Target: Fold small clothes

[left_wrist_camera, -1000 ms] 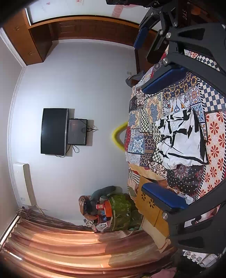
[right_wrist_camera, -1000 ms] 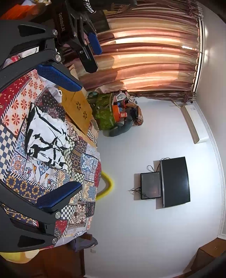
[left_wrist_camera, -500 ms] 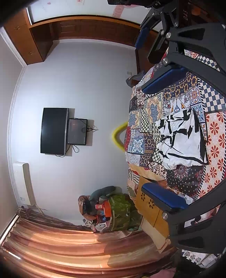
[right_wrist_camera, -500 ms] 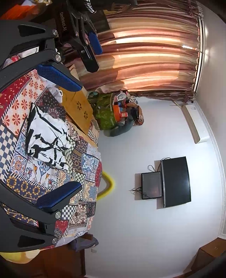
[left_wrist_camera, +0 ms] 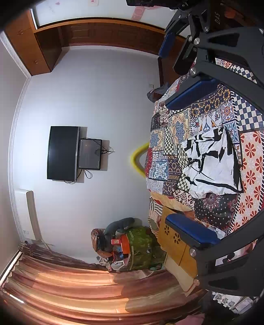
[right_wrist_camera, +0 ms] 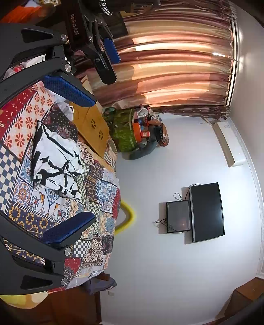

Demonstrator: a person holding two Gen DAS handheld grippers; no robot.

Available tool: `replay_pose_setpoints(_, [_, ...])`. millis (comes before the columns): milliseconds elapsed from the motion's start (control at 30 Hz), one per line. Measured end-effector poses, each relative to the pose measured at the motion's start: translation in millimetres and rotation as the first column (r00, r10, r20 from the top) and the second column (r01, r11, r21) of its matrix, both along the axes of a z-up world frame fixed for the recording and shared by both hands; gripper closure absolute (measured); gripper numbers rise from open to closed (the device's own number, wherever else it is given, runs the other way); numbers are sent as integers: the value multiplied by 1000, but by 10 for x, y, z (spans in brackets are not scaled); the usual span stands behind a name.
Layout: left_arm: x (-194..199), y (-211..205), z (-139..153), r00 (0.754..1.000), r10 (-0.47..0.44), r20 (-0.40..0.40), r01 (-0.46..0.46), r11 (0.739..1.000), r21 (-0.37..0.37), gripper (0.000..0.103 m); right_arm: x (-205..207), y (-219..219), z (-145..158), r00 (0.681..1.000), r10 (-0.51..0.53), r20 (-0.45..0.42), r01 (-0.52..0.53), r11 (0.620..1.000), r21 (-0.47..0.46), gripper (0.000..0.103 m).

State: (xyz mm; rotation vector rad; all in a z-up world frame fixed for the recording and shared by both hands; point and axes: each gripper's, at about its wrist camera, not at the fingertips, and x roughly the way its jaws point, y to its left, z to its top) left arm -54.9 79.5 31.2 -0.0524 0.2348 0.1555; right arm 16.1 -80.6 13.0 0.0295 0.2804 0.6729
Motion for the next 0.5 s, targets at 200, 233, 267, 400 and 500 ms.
replay_pose_setpoints(200, [11, -43, -7, 1000, -2, -2, 2, 1000, -2, 0, 9, -2, -4, 1000, -1, -2, 1, 1000, 2, 1])
replay_pose_setpoints(233, [13, -47, -10, 1000, -2, -1, 2, 1000, -5, 0, 9, 0, -4, 1000, -2, -3, 2, 1000, 1, 1])
replay_pose_setpoints(267, [18, -48, -11, 1000, -2, -1, 2, 1000, -8, 0, 8, 4, -6, 1000, -3, -3, 3, 1000, 1, 1])
replay_pose_setpoints(400, [19, -40, -2, 1000, -8, -1, 8, 1000, -20, 0, 7, 16, -9, 1000, -3, -7, 3, 1000, -3, 1])
replay_pose_setpoints(500, [23, -43, -2, 1000, -9, -5, 9, 1000, -16, 0, 11, 22, -21, 1000, -3, -12, 3, 1000, -3, 1])
